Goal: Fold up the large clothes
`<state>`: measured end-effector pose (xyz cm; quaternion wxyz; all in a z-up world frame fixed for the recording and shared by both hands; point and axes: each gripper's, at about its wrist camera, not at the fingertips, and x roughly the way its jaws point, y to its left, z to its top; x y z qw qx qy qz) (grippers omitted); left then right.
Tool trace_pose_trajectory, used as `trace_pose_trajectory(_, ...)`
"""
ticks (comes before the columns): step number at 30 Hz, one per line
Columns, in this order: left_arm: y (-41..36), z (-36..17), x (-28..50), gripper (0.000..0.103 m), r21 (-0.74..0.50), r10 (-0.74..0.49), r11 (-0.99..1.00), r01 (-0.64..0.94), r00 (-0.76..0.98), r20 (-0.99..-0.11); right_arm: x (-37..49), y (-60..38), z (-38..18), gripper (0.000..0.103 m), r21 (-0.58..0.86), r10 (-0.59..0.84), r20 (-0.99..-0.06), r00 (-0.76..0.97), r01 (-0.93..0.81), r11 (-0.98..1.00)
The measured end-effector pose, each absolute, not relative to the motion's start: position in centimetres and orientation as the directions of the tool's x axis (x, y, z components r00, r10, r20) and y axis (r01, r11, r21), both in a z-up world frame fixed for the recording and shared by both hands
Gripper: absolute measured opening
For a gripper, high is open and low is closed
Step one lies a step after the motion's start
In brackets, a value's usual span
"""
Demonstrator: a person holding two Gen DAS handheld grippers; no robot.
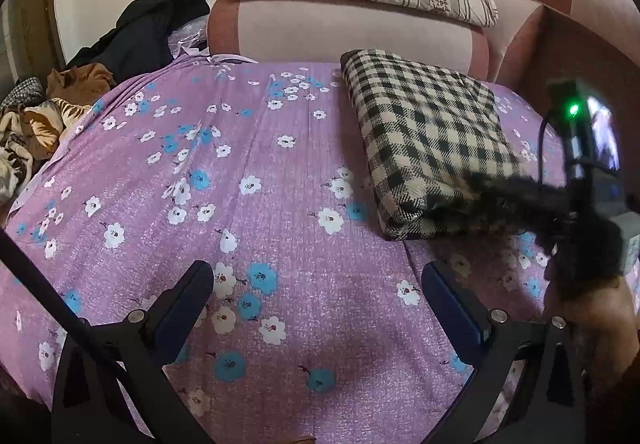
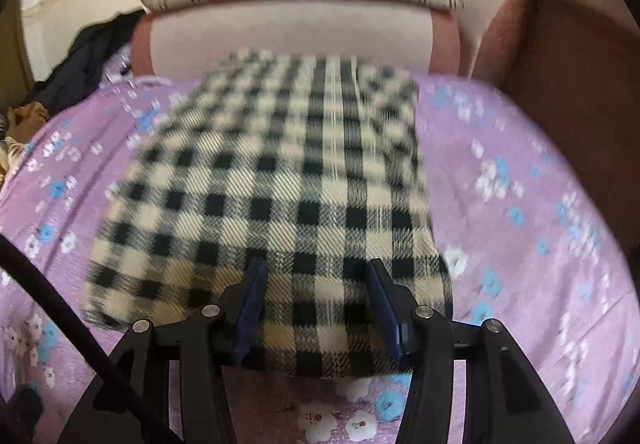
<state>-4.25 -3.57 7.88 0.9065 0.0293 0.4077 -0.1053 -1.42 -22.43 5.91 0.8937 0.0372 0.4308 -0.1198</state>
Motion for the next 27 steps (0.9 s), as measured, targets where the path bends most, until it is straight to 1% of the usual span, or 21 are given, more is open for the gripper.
trace_pose_trajectory(8,-3.2,7.7,-3.5,0.103,-0.057,-0.179,0.976,0.212,0.622,-0.762,-3.8,-21.8,5.1,0.055,-0.090,-0.179,-0.814,0.553,0.185,0.979)
trace_pose_trajectory(9,-3.1,7.6,-3.4,0.103,-0.064,-0.186,0.974,0.215,0.614,-0.767,-4.3,-21.9,5.7,0.055,-0.077,-0.173,-0.809,0.562,0.190,0.979)
trace_pose_trajectory(13,-2.9,7.3,-2.8,0.103,-0.078,-0.190,0.975,0.209,0.598,-0.779,-5.4,-23.2,10.3,0.055,0.060,-0.093,-0.728,0.680,0.199,0.978)
trace_pose_trajectory(15,-2.9,7.0,-2.6,0.103,-0.081,-0.193,0.974,0.213,0.581,-0.791,-4.4,-23.2,11.8,0.053,0.155,0.014,-0.698,0.716,0.132,0.979)
trace_pose_trajectory(16,-2.9,6.9,-2.5,0.103,-0.084,-0.195,0.973,0.214,0.576,-0.794,-3.4,-23.1,12.1,0.048,0.232,0.110,-0.690,0.716,0.075,0.970)
trace_pose_trajectory(17,-2.8,6.9,-2.5,0.103,-0.087,-0.197,0.973,0.213,0.574,-0.795,-2.3,-23.0,12.1,0.047,0.304,0.197,-0.681,0.706,0.027,0.952)
trace_pose_trajectory(18,-2.6,6.9,-2.5,0.103,-0.090,-0.197,0.974,0.209,0.573,-0.796,-1.1,-22.9,11.9,0.046,0.368,0.276,-0.671,0.688,-0.014,0.930)
trace_pose_trajectory(19,-2.4,6.9,-2.4,0.103,-0.094,-0.197,0.974,0.205,0.572,-0.796,0.4,-22.7,11.5,0.040,0.430,0.352,-0.660,0.664,-0.050,0.901)
trace_pose_trajectory(22,-1.8,6.9,-2.1,0.103,-0.120,-0.210,0.974,0.192,0.565,-0.798,5.1,-22.1,9.4,0.039,0.536,0.495,-0.651,0.576,-0.114,0.836)
trace_pose_trajectory(24,-1.4,6.7,-1.8,0.103,-0.135,-0.217,0.973,0.184,0.557,-0.802,8.1,-21.8,7.5,0.039,0.576,0.539,-0.669,0.512,-0.101,0.811)
trace_pose_trajectory(27,-1.0,6.4,-1.4,0.103,-0.153,-0.226,0.972,0.177,0.543,-0.809,12.1,-22.0,6.1,0.038,0.571,0.525,-0.694,0.492,-0.068,0.818)
